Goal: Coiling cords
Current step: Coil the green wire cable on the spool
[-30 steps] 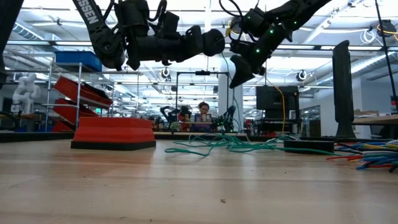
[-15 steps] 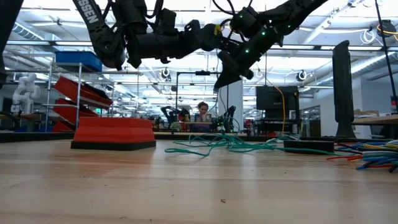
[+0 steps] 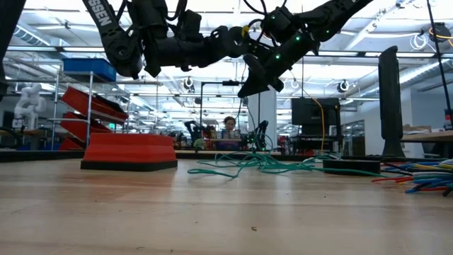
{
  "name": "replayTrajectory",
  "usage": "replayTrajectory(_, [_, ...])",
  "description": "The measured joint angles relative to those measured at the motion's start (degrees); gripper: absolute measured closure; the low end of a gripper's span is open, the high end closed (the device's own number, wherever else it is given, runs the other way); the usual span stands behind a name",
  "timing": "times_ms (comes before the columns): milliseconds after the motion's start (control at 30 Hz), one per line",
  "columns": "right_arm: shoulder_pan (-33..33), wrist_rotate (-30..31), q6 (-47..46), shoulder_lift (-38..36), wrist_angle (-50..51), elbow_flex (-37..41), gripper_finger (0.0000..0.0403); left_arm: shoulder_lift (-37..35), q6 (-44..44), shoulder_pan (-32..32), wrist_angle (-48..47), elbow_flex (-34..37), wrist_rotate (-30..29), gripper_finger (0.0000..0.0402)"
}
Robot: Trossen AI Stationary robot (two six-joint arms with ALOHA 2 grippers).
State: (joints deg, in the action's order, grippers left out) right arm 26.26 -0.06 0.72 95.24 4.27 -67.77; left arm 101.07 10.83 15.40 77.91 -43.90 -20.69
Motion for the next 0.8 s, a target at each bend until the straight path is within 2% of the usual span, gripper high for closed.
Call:
replayTrajectory(233, [0.0, -3.8, 1.4, -0.2, 1.4, 0.0, 0.0332, 0.0, 0.0, 0.0, 1.1, 0.1, 0.0, 0.0400])
replayTrajectory(433, [-0.1, -4.5, 1.4, -1.9, 6.6, -0.1, 0.0277, 0.1, 0.0, -0.1, 1.5, 0.1, 0.7, 0.0400])
replayTrajectory(567, [-0.5, -4.4, 1.4, -3.6, 8.9, -0.1, 0.0261, 0.1, -1.4, -0.2, 1.9, 0.1, 0.6, 0.0400])
replayTrajectory(700, [-0.8, -5.0, 2.6, -6.1, 9.4, -0.1, 0.0257, 0.1, -1.5, 0.3, 2.0, 0.1, -2.4, 0.0400])
replayTrajectory(800, [-0.7, -4.8, 3.2, -8.4, 9.6, -0.1, 0.0257, 0.1, -1.5, 0.0, 2.1, 0.1, -1.5, 0.0400])
